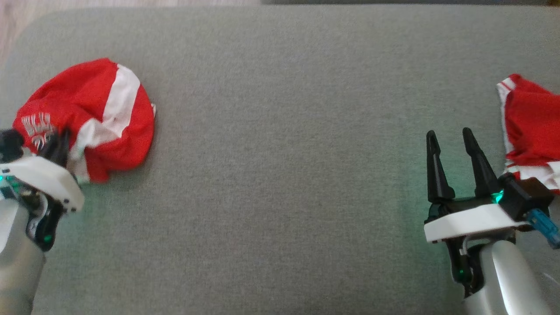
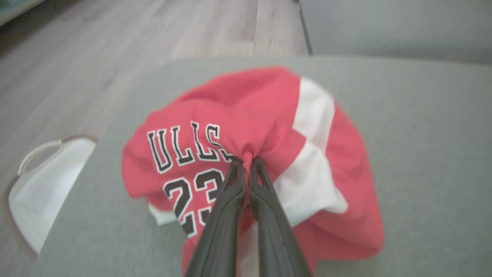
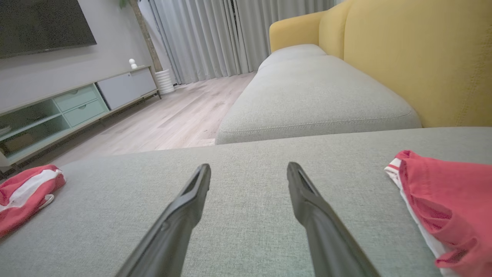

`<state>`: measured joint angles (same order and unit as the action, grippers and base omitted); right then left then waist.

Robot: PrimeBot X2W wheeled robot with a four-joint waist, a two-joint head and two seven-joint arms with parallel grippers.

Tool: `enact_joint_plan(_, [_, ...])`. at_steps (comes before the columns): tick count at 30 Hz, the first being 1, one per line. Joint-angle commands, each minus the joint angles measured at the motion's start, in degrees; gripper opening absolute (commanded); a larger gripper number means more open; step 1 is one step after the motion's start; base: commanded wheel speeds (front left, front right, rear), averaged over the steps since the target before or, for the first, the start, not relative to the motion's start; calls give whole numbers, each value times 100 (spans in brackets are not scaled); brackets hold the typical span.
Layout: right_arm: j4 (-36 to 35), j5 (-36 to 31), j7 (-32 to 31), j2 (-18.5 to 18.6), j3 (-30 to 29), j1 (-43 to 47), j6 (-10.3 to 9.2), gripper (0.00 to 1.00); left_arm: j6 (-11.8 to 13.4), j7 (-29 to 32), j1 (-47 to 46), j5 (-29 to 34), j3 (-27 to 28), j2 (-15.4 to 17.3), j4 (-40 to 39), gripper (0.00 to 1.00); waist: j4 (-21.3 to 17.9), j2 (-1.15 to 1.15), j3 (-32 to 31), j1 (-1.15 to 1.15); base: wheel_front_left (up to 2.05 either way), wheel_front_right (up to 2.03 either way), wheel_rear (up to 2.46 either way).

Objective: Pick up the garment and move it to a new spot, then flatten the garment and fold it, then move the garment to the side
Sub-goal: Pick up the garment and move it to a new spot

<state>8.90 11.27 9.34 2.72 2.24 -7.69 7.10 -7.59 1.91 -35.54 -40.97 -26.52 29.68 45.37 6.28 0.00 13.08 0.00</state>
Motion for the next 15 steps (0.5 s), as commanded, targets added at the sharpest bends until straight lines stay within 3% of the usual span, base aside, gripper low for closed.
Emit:
enact_joint_plan(1, [-119,60,94,16,159,-116,39,100,10,-257,-342,-21,247,260,-257,0,-107,0,-190,0,0,0,0])
enact_joint_plan(7, [126,215,233,16,202,-61,39,100,10,-1014,-459,89,118,138,-1159,0,-240,0,-495,0,0,0,0])
enact_joint_plan(15, [310,390,368,16,302,-113,39,100,265,-450,-522,389,-397,-155,-2457,0,-501,0,-622,0,0,0,0])
